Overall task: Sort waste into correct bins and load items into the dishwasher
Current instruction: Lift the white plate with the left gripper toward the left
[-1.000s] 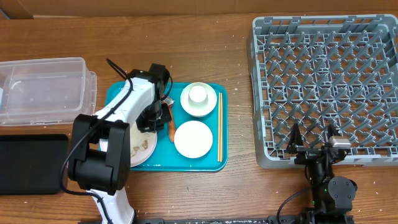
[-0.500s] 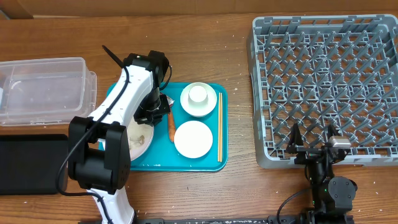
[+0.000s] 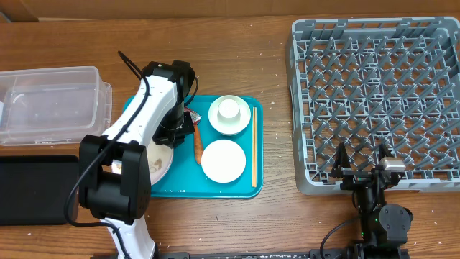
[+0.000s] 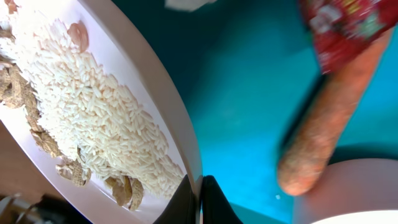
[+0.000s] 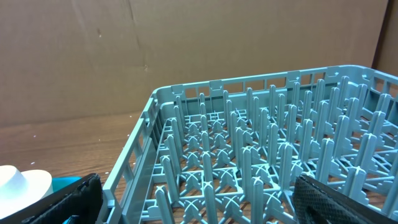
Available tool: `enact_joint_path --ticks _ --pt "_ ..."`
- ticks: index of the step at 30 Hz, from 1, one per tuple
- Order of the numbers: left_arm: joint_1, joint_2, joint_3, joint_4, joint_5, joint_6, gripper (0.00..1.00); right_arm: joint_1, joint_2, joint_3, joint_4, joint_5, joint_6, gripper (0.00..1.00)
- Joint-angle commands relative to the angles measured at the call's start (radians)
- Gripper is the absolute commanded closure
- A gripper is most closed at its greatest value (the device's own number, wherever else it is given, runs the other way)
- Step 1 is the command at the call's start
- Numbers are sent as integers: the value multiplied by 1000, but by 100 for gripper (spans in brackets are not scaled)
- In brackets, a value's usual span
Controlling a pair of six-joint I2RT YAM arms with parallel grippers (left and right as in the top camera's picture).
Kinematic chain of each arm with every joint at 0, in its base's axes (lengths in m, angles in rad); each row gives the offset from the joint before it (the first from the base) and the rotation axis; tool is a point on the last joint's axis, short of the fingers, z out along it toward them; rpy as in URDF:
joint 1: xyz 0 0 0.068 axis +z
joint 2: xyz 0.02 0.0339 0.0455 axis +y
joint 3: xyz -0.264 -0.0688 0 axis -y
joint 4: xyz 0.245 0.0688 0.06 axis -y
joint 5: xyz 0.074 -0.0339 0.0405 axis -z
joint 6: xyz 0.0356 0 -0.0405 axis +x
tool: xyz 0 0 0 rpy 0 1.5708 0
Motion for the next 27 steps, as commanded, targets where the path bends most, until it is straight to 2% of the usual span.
enact_joint_path --ticks 1,8,12,16,20,27 --pt "-6 8 29 -44 -92 -41 96 -3 -8 -10 6 9 -4 0" --pt "-7 8 47 -88 -135 -46 96 -3 -8 -10 6 9 -4 0" --pt "-6 8 92 -159 -251 -112 96 -3 -8 -10 6 9 -4 0" --pt "0 8 151 -192 -275 -121 96 -3 -8 -10 6 9 -4 0" --pt "39 8 225 -222 -280 -116 96 -3 -8 -10 6 9 -4 0" --pt "182 8 328 -269 -294 -102 96 -3 -8 -10 6 9 -4 0"
